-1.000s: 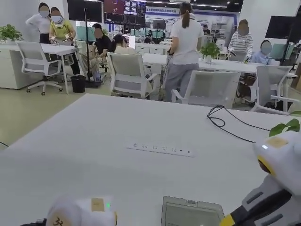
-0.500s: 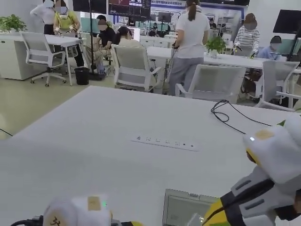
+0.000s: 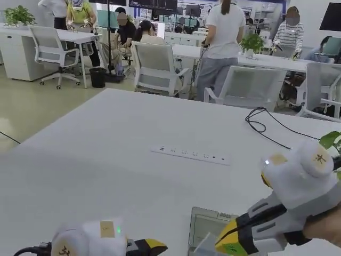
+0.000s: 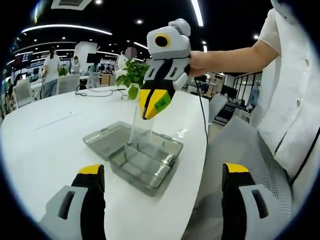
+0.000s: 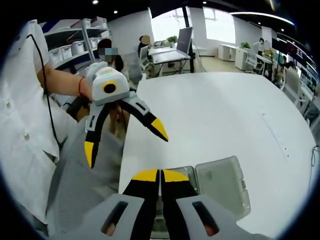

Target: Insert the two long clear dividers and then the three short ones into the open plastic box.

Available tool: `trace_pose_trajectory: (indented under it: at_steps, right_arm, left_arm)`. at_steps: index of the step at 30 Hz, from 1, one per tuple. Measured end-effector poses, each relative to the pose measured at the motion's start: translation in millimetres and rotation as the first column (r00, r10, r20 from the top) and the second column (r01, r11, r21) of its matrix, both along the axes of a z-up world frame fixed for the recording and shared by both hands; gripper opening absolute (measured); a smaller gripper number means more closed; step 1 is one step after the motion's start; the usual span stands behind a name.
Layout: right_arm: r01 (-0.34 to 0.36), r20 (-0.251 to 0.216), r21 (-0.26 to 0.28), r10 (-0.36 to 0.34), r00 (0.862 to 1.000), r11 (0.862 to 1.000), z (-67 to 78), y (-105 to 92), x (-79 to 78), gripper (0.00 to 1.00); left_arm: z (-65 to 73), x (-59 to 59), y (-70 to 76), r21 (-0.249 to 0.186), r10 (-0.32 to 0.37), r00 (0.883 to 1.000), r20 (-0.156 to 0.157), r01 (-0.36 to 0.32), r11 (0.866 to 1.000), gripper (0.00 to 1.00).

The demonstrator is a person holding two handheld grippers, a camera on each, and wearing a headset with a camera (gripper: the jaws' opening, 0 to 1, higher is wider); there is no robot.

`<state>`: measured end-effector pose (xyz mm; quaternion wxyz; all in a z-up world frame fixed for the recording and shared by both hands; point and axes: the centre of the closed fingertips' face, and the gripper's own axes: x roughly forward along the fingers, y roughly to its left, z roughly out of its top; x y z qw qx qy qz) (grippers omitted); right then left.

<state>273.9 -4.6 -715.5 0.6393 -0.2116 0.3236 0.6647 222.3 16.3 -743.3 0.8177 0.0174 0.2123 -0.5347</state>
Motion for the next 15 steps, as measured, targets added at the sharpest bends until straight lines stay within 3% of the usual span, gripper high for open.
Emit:
trace_pose_trajectory:
  at_steps: [8,15]
  right_arm:
    - [-0.005,0.006,-0.04,0.005,1.0,0.999,-26.9,-2.1,2.0,0.03]
    - [0.001,0.022,-0.059,0.0,1.0,0.998,-38.3,-2.8,5.0,0.03]
  left_arm:
    - [-8.0,-0.8,2.1,0.008,-0.01,1.0,-0.012,0.01,1.0,1.0]
    - [-9.6,0.3,3.4,0.002,-0.005,1.0,-0.021,0.005,1.0,1.0]
